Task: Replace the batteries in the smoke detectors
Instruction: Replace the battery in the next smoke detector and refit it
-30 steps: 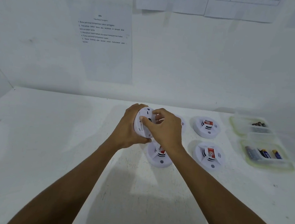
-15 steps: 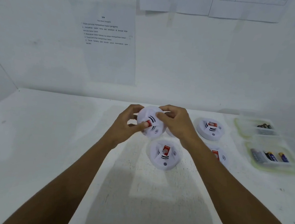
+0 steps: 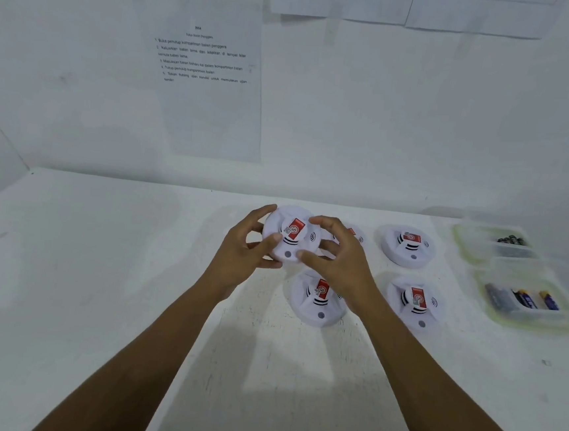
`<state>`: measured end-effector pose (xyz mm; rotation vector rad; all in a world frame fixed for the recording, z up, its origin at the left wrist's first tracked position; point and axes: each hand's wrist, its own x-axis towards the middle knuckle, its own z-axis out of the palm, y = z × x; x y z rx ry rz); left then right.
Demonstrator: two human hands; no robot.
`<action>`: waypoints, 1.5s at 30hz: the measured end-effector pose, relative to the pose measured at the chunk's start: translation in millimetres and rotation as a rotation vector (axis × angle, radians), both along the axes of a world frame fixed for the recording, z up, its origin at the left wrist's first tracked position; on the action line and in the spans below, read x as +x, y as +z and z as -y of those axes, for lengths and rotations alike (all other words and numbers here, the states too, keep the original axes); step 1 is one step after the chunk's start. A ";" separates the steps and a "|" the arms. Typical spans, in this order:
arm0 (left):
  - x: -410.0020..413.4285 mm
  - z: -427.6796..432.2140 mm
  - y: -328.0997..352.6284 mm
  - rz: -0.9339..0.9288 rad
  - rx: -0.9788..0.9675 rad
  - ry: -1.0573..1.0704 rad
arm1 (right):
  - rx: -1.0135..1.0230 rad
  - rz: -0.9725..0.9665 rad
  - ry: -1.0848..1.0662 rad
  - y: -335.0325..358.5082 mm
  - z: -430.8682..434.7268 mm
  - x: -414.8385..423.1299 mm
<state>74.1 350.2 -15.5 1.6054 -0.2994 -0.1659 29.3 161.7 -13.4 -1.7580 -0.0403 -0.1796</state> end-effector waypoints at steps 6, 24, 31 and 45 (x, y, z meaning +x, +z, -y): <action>0.5 -0.5 -0.2 0.043 0.011 -0.044 | -0.187 0.090 -0.106 -7.4 -3.7 3.6; 10.3 4.6 -2.5 0.111 0.045 -0.035 | -0.237 0.114 -0.071 4.2 2.9 11.6; 14.6 5.2 -4.8 0.118 0.053 -0.030 | -0.255 0.131 -0.088 0.0 3.0 15.5; 15.6 2.0 -8.5 0.128 0.053 -0.020 | -0.224 0.136 -0.083 -9.3 -0.2 18.4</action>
